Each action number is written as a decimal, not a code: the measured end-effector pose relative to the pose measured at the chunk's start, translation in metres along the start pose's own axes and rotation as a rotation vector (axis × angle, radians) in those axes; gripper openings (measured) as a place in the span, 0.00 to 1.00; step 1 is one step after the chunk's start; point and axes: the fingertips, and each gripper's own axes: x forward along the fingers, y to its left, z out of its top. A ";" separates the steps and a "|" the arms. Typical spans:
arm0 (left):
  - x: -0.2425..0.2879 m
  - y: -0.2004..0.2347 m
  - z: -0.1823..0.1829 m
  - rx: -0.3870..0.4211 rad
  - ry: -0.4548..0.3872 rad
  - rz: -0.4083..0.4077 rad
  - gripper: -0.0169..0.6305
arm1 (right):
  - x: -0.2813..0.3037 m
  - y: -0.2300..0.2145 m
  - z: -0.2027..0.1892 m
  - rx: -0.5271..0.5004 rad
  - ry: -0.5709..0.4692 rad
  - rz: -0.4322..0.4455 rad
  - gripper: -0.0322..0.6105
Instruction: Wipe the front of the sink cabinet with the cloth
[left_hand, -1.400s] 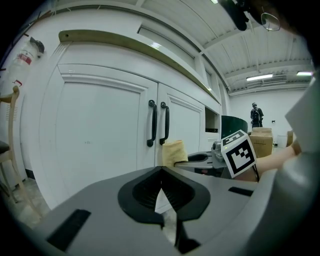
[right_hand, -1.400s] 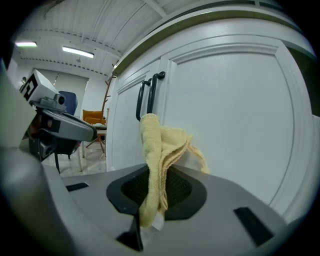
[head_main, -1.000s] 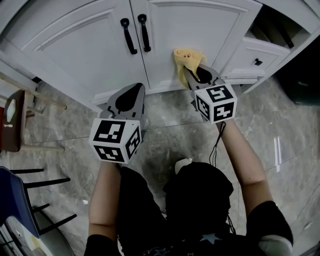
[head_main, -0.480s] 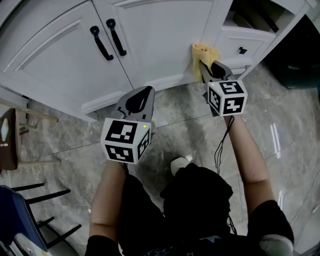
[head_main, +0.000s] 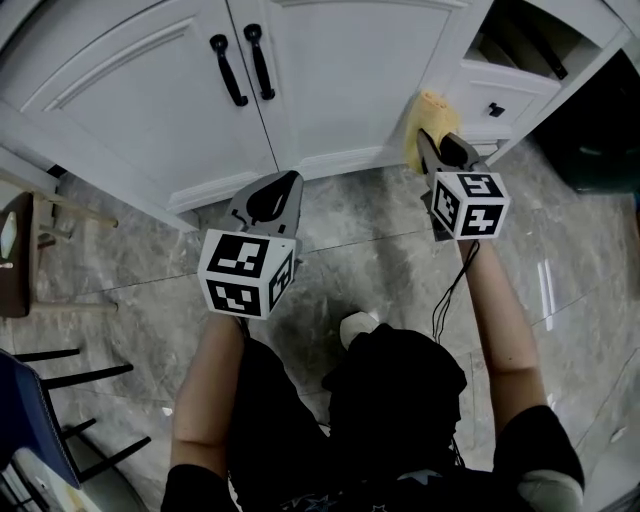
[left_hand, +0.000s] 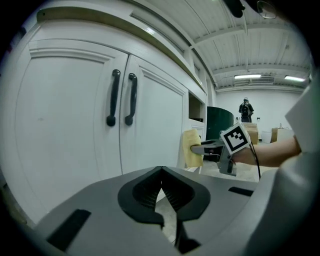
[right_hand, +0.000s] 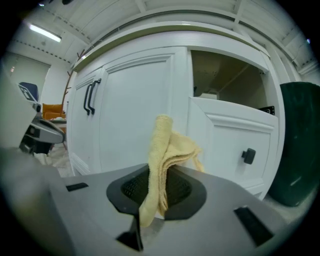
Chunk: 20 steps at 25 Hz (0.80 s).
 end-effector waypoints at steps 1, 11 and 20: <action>-0.004 0.007 -0.004 -0.002 0.006 0.014 0.05 | 0.001 0.014 0.000 -0.006 -0.004 0.032 0.15; -0.034 0.064 -0.035 -0.068 0.040 0.161 0.05 | 0.033 0.177 -0.010 -0.073 -0.092 0.369 0.15; -0.035 0.072 -0.051 -0.086 0.062 0.190 0.05 | 0.065 0.215 -0.023 -0.111 -0.104 0.400 0.15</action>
